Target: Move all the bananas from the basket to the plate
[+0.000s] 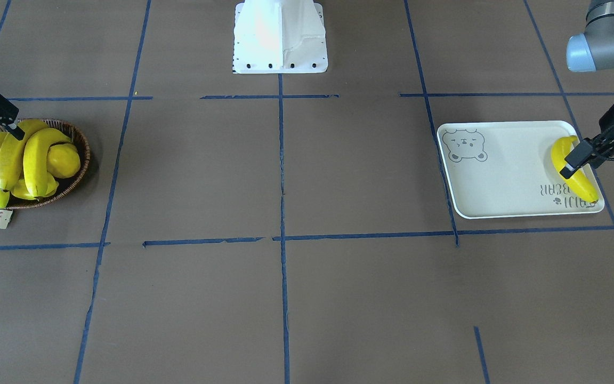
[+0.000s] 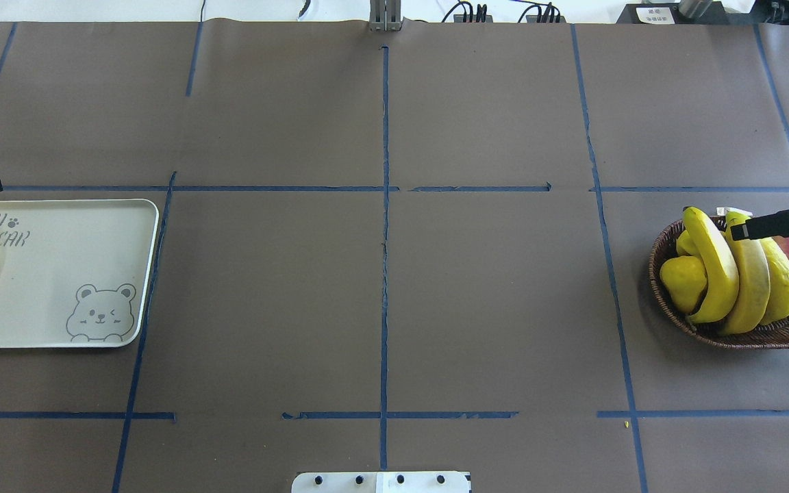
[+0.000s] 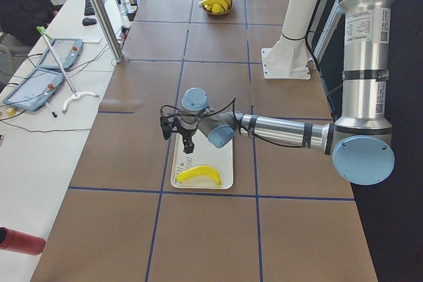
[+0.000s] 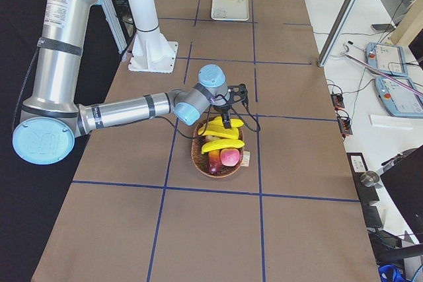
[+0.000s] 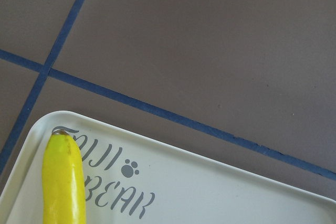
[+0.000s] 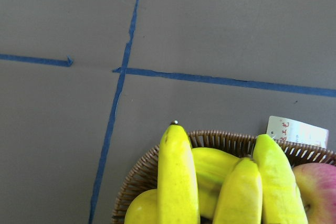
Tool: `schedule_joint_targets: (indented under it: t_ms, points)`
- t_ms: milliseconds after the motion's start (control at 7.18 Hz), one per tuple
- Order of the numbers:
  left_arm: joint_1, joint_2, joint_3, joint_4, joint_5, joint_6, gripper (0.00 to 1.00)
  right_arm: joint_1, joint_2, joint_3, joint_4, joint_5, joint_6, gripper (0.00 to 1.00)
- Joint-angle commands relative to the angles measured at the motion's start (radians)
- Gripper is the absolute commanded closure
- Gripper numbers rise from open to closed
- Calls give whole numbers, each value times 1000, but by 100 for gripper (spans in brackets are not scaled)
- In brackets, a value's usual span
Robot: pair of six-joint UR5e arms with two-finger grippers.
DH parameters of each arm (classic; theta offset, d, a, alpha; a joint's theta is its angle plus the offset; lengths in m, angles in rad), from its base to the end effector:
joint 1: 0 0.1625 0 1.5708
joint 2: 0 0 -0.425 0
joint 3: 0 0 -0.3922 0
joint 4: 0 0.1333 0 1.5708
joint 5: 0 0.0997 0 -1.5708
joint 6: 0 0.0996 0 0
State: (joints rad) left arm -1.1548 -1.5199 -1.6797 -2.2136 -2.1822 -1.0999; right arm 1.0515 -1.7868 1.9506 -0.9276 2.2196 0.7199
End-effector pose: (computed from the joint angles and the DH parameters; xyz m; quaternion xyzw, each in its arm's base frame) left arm 0.1319 -0.4869 0.5623 0.0434 0.4303 -0.2030 0.8785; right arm -0.1460 -0.4028 0.4966 0.1327 -0.4548 -0.0372 0.8799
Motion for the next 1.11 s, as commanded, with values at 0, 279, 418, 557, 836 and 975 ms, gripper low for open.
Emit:
schedule_joint_targets:
  t_ms: [0,279,418,557,836,975]
  points:
    - [1,-6,6,0,-2,0,0,-62,-58,4,0,-23,-1,1]
    - [0,-6,6,0,-2,0,0,-87,-109,4,-2,-66,-1,13]
    - [0,-6,6,0,-2,0,1,-87,-124,5,0,-66,-1,13]
    - [0,-6,6,0,-4,0,1,-102,-123,2,-2,-67,-1,13]
    - [0,-5,6,-1,-4,0,1,-122,-120,-1,-2,-69,3,13]
    - [0,-5,8,-1,-4,0,1,-131,-120,-2,-7,-69,1,15]
